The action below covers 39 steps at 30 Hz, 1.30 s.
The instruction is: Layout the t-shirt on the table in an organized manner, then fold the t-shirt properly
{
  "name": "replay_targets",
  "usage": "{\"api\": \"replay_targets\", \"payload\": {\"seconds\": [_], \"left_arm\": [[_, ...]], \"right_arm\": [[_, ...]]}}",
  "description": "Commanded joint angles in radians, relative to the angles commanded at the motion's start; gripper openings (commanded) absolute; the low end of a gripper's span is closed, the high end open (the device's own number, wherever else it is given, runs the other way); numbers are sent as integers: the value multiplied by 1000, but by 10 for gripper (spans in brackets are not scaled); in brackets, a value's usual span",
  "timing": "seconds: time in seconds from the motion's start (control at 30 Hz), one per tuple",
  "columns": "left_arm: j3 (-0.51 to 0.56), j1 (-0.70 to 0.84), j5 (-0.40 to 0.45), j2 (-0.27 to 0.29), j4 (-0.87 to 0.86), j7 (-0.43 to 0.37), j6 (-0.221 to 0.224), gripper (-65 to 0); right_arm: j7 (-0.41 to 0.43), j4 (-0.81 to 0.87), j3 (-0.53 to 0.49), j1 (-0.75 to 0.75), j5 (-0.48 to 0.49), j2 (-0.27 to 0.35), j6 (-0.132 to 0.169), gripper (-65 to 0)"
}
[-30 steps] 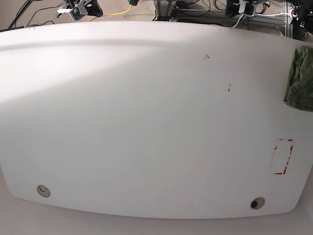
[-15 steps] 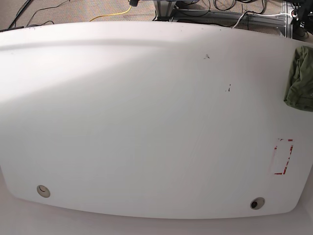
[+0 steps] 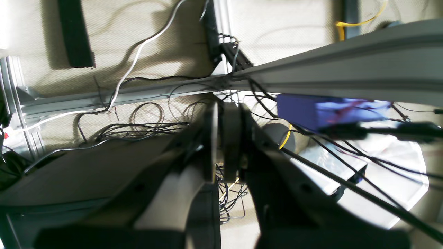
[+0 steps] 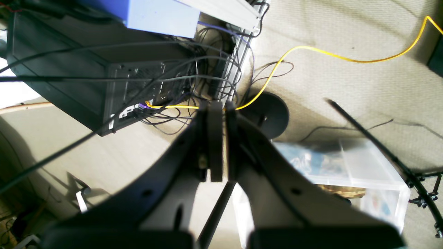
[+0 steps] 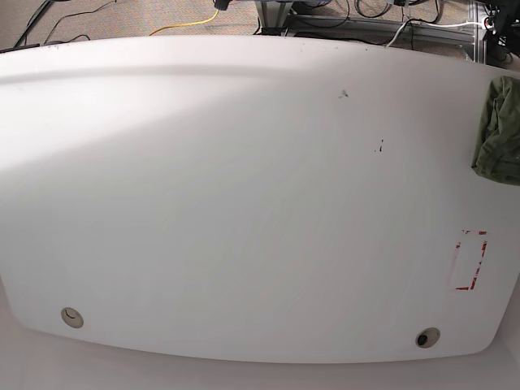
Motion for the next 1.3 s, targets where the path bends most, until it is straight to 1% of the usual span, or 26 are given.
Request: {"api": "replay_targets", "payload": {"seconds": [0.13, 0.37, 0.43, 0.53, 0.57, 0.6, 0.67, 0.8, 0.87, 0.9, 0.93, 0.97, 1.0, 1.03, 1.1, 1.13, 1.23, 1.3], "left_arm": [[0, -63, 38, -21, -124, -2, 0, -626], [0, -180, 41, -58, -295, -2, 5, -626], [0, -206, 41, -69, -342, -2, 28, -626], [2, -242, 46, -71, -394, -2, 68, -626], [2, -262, 57, -71, -417, -2, 77, -626], [2, -282, 75, -71, -450, -2, 83, -626], [2, -311, 114, -71, -502, -2, 84, -626], [-2, -384, 181, -72, -623, -2, 86, -626], [-2, -417, 203, -83, -675, -2, 86, -626], [-3, -450, 210, -98, -735, -2, 87, -626], [-3, -460, 210, -101, -752, -2, 91, -626], [-3, -482, 210, -112, -795, -2, 107, -626], [-3, -511, 210, -126, -852, -3, 147, -626], [-2, -526, 210, -133, -881, -5, 173, -626], [0, -562, 212, -150, -941, -29, 224, -626], [0, -577, 213, -157, -964, -46, 242, -626], [0, -631, 215, -180, -1076, -97, 293, -625], [2, -664, 215, -196, -1142, -114, 311, -624]], "right_arm": [[5, -89, -32, 49, 0, 0, 0, -644], [5, -229, -78, 133, -2, -8, 0, -644], [6, -282, -103, 166, -2, -8, 0, -644], [6, -342, -121, 219, 0, -11, -2, -644], [6, -364, -126, 236, 0, -14, -2, -644], [6, -393, -126, 259, 0, -29, -2, -644], [6, -433, -126, 287, 0, -43, -2, -644], [6, -494, -126, 348, 0, -51, -2, -644], [6, -523, -126, 374, 0, -54, -2, -644], [6, -559, -126, 400, 0, -68, -3, -644], [6, -571, -126, 408, 0, -74, -3, -644], [6, -594, -124, 431, 0, -83, -3, -644], [6, -632, -126, 463, -2, -92, -3, -640], [6, -652, -127, 480, -2, -94, -3, -640], [6, -695, -127, 519, -2, -98, -8, -640], [6, -712, -127, 531, -2, -98, -12, -640], [6, -766, -127, 577, -2, -109, -52, -639], [6, -778, -127, 597, -2, -123, -69, -639]]}}
